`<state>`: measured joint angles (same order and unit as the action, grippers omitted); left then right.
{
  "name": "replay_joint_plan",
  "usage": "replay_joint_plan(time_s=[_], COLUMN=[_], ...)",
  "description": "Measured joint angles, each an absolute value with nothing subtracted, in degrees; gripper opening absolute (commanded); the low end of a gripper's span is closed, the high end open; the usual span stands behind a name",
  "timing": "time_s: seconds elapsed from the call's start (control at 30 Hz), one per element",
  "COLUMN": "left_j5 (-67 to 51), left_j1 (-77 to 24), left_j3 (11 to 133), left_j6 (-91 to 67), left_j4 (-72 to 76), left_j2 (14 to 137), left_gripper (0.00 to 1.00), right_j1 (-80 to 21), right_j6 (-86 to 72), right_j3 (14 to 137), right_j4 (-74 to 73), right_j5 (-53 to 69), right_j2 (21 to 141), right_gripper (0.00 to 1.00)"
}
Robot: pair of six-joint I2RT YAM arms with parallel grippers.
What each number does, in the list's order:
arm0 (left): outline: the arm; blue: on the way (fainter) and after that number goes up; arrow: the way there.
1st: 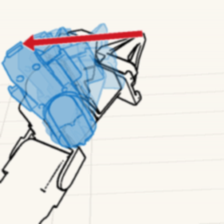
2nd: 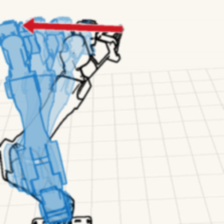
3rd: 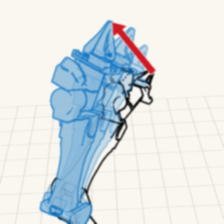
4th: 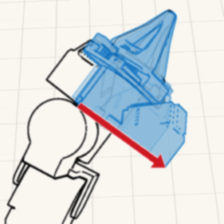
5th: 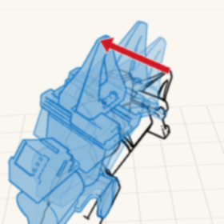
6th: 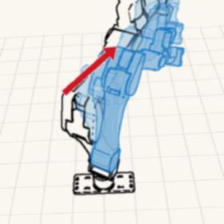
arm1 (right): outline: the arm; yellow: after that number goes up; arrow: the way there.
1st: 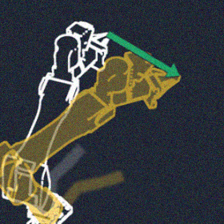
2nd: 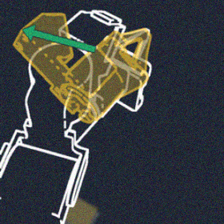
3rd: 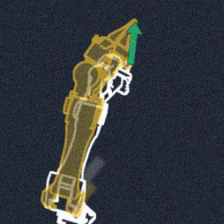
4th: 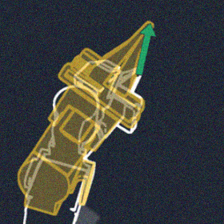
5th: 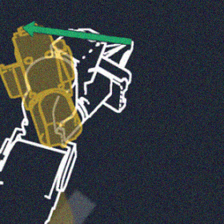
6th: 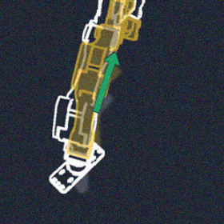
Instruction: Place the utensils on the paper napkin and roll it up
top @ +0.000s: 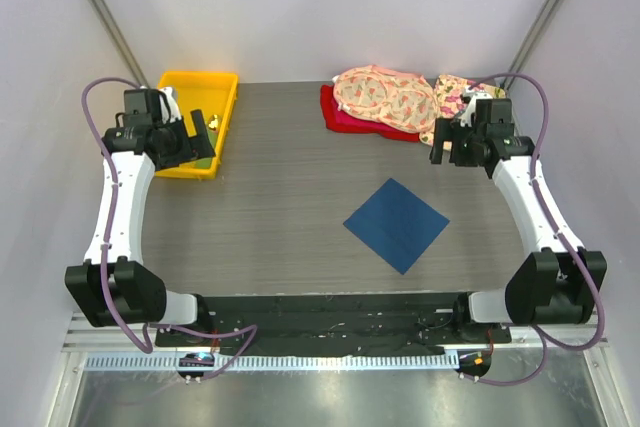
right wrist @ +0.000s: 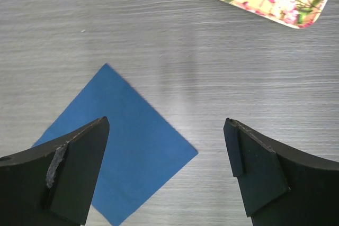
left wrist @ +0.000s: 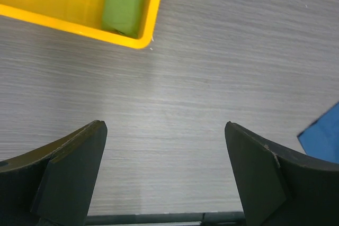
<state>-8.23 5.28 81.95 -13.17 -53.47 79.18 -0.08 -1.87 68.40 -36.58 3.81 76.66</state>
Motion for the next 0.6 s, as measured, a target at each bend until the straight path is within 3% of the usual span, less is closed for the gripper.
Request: replay_joint_plan(time_s=[0.6], left_j5=[4.67], left_j1=[5.28], left_j3=[87.37], left_j6=[-13.13], left_j4=[-42.52], left_j2=[83.05], left_gripper=[1.00], right_j1=[6.96], right_j6=[-7.46], right_j3=[97.17], right_j4=[-37.28], right_j5=[-4.78], right_j2=[106.54], right_gripper=[1.00])
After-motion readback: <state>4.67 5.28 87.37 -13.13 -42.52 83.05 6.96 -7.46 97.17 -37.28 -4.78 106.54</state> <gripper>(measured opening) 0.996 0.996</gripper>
